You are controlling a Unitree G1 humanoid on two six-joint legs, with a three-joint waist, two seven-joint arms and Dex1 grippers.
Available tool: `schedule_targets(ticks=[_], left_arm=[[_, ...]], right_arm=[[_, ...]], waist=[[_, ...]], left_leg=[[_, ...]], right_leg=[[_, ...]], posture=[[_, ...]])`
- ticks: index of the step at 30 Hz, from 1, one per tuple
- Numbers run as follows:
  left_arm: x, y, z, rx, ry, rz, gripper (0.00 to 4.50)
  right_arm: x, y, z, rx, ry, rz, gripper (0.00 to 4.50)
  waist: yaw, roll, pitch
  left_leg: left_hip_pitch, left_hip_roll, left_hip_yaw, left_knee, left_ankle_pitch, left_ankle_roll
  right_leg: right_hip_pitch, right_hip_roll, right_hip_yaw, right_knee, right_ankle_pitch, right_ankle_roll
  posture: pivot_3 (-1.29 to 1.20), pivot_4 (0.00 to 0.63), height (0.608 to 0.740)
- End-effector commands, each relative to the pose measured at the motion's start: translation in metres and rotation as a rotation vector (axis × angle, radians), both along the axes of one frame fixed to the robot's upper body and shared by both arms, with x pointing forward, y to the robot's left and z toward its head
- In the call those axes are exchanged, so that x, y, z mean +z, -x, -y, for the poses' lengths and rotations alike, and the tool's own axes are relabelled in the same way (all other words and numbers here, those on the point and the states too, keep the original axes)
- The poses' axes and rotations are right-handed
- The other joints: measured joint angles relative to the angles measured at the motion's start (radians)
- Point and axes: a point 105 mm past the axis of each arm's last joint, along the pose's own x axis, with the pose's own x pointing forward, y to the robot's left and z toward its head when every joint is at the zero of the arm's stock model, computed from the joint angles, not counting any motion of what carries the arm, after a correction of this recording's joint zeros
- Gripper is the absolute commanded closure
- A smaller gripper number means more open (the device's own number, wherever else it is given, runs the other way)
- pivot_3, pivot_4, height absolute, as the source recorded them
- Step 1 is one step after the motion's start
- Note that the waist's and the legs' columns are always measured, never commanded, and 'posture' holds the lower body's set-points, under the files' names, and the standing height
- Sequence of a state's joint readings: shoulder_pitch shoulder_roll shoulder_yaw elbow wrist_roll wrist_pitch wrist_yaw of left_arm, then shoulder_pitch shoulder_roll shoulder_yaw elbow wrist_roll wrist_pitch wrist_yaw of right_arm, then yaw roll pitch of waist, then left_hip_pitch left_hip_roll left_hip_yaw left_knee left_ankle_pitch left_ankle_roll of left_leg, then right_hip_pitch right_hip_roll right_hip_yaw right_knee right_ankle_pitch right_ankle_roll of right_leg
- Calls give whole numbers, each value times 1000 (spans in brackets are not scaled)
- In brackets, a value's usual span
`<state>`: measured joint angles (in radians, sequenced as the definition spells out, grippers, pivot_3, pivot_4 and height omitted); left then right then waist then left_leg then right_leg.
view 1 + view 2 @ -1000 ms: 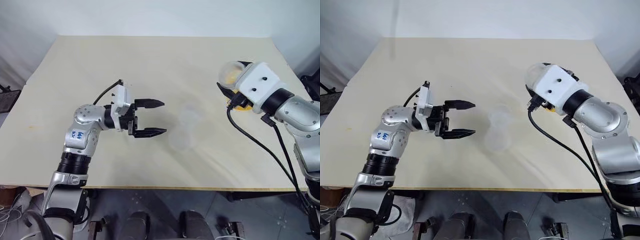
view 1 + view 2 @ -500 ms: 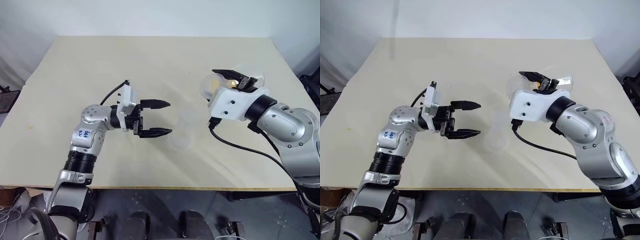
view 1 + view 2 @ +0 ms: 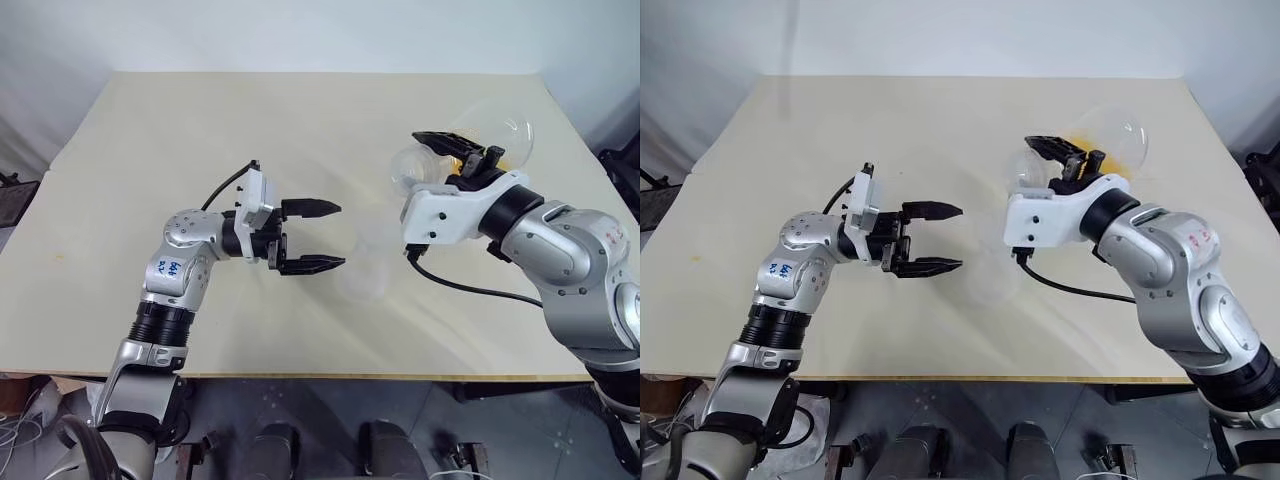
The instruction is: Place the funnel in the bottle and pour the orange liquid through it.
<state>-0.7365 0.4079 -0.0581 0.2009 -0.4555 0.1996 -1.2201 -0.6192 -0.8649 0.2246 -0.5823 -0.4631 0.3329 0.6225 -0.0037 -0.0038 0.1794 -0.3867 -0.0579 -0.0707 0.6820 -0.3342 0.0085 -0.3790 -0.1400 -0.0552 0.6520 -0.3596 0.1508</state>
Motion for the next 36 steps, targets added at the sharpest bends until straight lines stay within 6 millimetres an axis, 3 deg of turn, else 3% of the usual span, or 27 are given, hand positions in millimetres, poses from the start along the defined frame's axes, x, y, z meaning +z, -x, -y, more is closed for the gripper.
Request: schedule_targets(ticks=[1,21,36], left_arm=[[10,1,-2,22,22,42,0],[10,5,-6,16,24,38,0],[17,15,-30,35,8,43,0]], right_arm=[[14,9,-4,13,10,82,2032],[8,7,-6,19,59,87,2032],[7,4,-1,9,112,110,2032]], waist=[[0,0,0],[0,0,0],[-1,0,0]], left_leg=[[0,0,0,0,0,0],[0,0,0,0,0,0],[0,0,0,0,0,0]], right_leg=[[0,0,0,0,0,0],[0,0,0,0,0,0],[-1,0,0,1,0,0]], posture=[[0,150,740],[0,150,740],[0,150,740]])
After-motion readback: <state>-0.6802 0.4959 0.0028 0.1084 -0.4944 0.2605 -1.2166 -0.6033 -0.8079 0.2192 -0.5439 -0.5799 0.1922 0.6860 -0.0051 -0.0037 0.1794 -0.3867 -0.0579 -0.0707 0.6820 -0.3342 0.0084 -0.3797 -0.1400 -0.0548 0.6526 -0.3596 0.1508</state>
